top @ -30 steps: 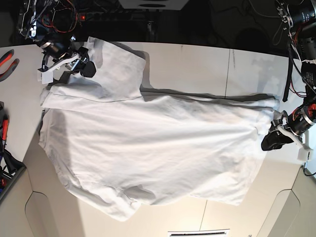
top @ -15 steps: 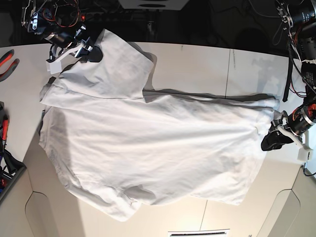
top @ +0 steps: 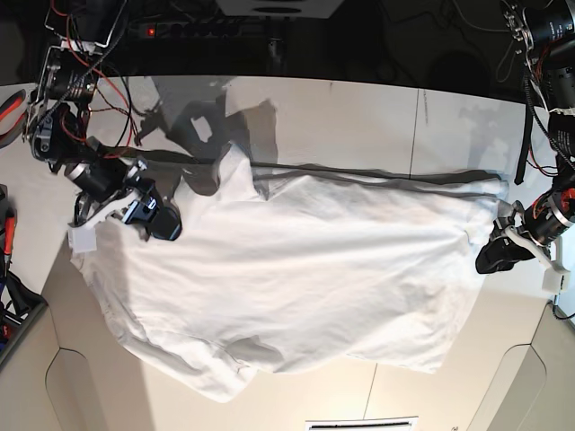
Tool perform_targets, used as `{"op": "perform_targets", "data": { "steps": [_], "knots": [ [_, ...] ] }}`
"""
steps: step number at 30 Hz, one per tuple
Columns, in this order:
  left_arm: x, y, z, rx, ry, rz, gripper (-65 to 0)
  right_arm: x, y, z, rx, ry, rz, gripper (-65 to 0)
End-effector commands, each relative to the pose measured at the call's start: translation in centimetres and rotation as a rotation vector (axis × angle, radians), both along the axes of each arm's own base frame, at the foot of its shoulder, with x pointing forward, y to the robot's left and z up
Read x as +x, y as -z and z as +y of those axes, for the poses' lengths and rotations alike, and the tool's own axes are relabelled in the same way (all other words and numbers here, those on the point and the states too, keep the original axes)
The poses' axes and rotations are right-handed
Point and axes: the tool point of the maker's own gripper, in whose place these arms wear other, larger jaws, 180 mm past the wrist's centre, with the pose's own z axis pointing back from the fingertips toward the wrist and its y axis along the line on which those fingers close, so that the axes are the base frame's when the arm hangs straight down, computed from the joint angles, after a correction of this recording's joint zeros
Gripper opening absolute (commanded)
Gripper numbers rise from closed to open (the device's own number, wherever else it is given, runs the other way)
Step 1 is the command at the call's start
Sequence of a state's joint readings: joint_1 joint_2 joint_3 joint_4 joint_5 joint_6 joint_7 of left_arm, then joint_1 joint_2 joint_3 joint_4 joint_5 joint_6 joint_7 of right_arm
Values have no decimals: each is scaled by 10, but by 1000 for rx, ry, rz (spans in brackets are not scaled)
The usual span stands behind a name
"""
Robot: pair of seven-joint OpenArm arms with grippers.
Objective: Layout the t-shirt on the table in an organized manner, then fold the t-shirt properly
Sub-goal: 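Grasp the shirt edge with both grippers at the collar side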
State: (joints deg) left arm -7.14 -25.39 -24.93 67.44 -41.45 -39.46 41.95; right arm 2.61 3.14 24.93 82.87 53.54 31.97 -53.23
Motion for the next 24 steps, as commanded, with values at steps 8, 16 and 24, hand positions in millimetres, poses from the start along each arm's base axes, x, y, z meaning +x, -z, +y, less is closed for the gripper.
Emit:
{"op": "perform_targets", "data": {
  "steps": [8, 16, 24],
  "knots": [
    [10, -22, 7, 8, -3, -70, -362, 60, -47, -21, -152, 71, -187, -429],
    [10, -22, 7, 9, -3, -70, -362, 66, -53, -25, -160, 92, -212, -408],
    [12, -24, 7, -3, -7, -83, -383, 61, -46, -22, -174, 58, -174, -650]
  ]
}}
